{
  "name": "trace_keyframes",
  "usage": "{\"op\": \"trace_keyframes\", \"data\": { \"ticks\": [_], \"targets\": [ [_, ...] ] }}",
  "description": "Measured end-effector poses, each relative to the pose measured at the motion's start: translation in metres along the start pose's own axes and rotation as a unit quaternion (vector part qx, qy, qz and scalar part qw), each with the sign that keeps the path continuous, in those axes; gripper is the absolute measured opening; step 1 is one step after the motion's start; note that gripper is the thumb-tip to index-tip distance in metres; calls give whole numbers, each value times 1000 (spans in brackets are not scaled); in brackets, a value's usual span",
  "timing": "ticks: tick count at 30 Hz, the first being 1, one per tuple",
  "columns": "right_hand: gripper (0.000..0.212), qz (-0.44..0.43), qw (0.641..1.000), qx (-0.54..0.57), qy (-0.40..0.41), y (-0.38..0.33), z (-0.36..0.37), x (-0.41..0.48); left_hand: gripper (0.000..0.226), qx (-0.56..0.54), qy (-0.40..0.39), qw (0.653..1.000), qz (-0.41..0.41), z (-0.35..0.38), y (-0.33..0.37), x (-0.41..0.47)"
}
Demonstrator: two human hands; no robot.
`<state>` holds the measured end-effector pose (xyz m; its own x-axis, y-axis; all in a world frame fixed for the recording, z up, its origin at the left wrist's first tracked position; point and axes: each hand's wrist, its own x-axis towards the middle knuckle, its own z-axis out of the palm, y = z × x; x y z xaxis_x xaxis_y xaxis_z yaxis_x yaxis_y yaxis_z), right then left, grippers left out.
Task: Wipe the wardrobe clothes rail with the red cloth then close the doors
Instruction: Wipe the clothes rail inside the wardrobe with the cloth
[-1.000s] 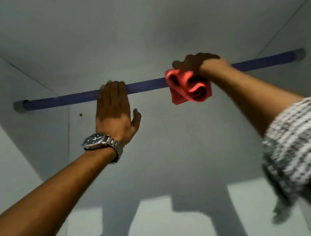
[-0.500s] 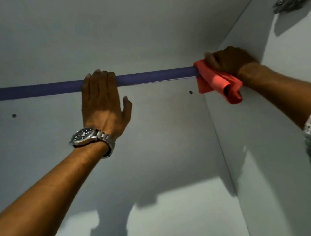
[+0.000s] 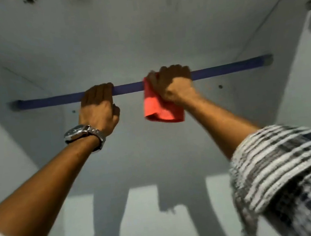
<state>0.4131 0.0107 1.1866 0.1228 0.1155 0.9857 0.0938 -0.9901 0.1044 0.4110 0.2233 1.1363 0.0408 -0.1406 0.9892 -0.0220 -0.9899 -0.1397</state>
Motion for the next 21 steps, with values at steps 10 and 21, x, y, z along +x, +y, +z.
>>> {"op": "trace_keyframes", "data": {
  "ticks": [10,21],
  "targets": [
    [69,92,993,13,-76,-38,5,40,68,39,-67,997,-5,-13,-125,-15],
    [56,-50,993,48,99,-273,65,23,64,169,-75,983,7,-14,-217,-26]
  ]
}}
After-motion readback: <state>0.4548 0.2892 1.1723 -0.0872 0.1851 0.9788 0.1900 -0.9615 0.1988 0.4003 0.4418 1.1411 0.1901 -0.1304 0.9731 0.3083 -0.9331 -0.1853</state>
